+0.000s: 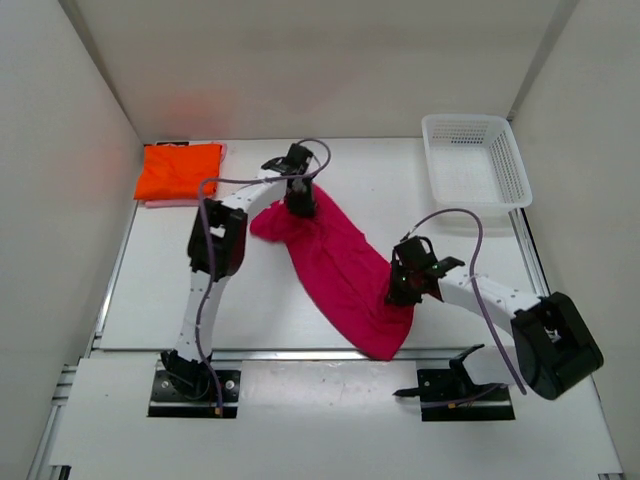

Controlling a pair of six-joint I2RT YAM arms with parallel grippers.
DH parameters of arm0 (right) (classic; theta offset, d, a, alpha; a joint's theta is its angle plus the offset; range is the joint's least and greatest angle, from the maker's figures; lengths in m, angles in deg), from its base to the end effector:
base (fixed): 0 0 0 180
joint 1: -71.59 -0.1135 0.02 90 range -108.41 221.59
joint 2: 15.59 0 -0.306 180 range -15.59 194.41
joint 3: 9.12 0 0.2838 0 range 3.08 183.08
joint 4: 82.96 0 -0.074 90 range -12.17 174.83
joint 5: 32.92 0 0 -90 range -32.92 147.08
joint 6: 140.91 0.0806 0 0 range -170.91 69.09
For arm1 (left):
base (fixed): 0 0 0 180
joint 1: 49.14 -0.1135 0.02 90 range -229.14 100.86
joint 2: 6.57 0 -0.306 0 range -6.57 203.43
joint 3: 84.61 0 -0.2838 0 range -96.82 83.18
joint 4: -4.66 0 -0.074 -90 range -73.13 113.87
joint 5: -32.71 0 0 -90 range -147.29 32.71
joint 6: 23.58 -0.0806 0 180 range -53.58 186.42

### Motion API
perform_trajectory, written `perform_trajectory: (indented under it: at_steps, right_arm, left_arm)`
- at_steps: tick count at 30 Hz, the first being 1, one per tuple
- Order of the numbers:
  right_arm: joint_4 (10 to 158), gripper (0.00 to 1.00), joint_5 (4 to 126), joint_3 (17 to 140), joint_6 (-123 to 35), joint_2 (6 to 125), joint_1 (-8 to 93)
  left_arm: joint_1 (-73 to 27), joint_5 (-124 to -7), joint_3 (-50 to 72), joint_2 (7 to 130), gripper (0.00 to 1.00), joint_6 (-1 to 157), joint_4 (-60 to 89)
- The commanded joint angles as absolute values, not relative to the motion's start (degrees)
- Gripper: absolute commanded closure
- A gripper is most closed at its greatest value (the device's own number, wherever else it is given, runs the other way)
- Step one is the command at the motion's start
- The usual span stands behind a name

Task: Fold and stack the t-shirts
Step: Rotate the tshirt 90 degrees

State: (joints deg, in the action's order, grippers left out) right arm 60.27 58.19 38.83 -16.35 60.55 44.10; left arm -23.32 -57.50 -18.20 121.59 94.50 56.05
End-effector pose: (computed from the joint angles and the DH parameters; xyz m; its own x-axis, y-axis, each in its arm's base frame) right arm 0.2319 0.1224 0.1365 -0.9278 0.1566 -0.3386 0.0699 0.9645 0.2546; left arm 0.4920 -0.2384 0.1415 -0.9310 -0.0725 -0.3578 -0.0015 0.9809 -0.1947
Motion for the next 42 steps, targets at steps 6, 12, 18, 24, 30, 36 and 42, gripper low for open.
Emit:
perform_trajectory:
  at_steps: [6,12,18,24,30,36,42]
  right_arm:
    - [72.78,0.84,61.66,34.98,-2.84,57.87,30.91]
    - [79.56,0.84,64.73,39.19,-1.69,68.07,25.28]
    - [80.00,0.84,61.65,43.34,-3.54,71.86,19.03]
    - [81.39,0.80,62.27,41.24,-6.61,68.09,19.46]
    - [82.99,0.78,68.69,42.01,-15.66,59.92,20.61]
    - [81.75,0.99,74.92,41.67,-17.78,56.66,23.95]
    - [82.10,1.00,72.82,37.29,-17.43,54.02,27.28]
  left_arm:
    - [-25.31,-69.39,-75.54,154.43,0.66,95.50,77.01]
    - [-27.70,-71.52,-59.70,148.54,0.67,97.62,64.14]
    - [-30.86,-74.43,-63.54,150.76,0.66,100.61,56.90]
    - [-33.14,-77.66,-66.85,152.16,0.66,102.72,52.91]
    - [-32.54,-85.58,-66.59,146.47,0.64,106.49,44.40]
    - [-32.70,-86.64,-56.33,133.37,0.54,105.98,45.42]
    - [-32.01,-81.74,-32.84,116.94,0.49,94.73,58.26]
